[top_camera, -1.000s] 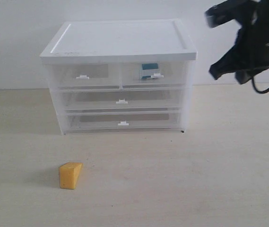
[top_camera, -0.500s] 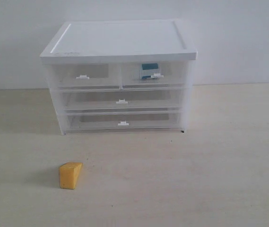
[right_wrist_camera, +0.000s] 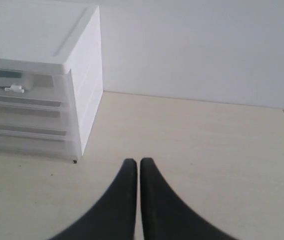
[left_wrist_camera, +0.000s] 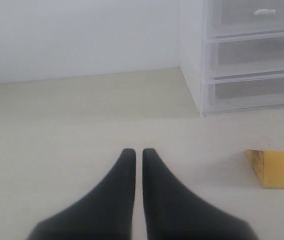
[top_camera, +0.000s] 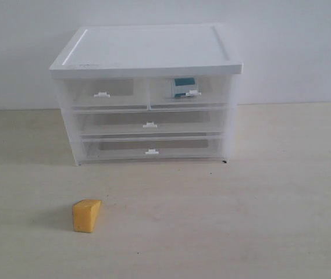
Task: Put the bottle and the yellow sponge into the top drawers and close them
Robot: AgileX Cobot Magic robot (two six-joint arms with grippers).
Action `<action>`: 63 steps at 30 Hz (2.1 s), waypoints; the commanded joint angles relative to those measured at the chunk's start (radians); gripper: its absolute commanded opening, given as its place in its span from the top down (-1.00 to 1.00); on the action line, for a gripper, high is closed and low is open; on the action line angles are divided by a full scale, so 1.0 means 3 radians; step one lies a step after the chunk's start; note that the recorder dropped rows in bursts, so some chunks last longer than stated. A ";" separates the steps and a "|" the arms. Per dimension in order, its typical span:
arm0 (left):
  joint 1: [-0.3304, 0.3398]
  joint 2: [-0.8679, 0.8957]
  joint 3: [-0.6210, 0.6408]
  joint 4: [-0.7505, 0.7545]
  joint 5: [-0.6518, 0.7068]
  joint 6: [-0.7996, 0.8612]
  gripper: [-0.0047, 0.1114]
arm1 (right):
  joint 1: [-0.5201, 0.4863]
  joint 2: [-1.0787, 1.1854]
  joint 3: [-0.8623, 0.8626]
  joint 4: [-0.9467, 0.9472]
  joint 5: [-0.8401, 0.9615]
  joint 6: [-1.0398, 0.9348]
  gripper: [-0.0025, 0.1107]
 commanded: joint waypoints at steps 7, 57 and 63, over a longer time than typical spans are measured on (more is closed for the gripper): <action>0.0008 -0.0011 0.0010 -0.0018 0.0006 -0.0022 0.85 | 0.0188 -0.0692 0.0841 -0.0059 -0.0761 -0.0260 0.96; 0.0008 -0.0011 0.0010 -0.0018 0.0006 -0.0022 0.85 | 0.0089 -0.2149 0.2374 0.0386 -0.0652 -0.0437 0.96; 0.0008 -0.0011 0.0010 -0.0018 0.0006 -0.0022 0.85 | 0.0095 -0.2149 0.2374 0.0386 -0.0620 -0.0437 0.96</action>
